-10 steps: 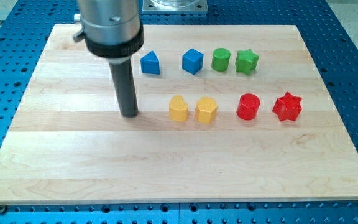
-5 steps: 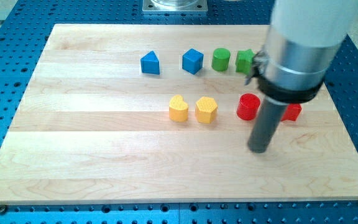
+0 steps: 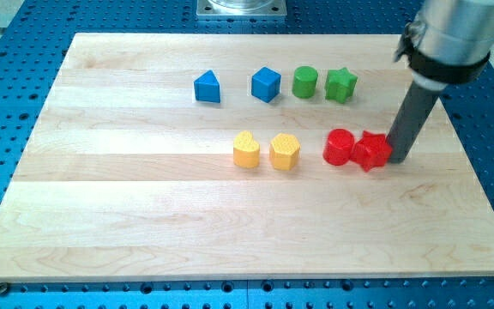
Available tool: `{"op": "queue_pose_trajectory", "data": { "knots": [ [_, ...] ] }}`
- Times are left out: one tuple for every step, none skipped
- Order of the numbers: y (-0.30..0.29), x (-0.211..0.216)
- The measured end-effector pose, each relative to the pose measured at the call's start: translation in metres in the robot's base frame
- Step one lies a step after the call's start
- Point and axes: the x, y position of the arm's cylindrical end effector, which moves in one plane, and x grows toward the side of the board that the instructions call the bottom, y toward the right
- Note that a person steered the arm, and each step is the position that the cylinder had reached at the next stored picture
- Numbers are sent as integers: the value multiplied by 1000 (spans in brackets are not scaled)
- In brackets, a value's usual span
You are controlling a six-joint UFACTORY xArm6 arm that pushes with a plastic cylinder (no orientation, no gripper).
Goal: Move the red star diagonally to the red circle
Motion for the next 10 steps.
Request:
{"op": "queue_pose_trajectory", "data": {
  "knots": [
    [13,-13],
    [-9,-31],
    [-36,-39],
    [-50,8],
    [7,10],
    [-48,-8],
    [-57,42],
    [-1,43],
    [-65,18],
    [-113,43]
  ]
}}
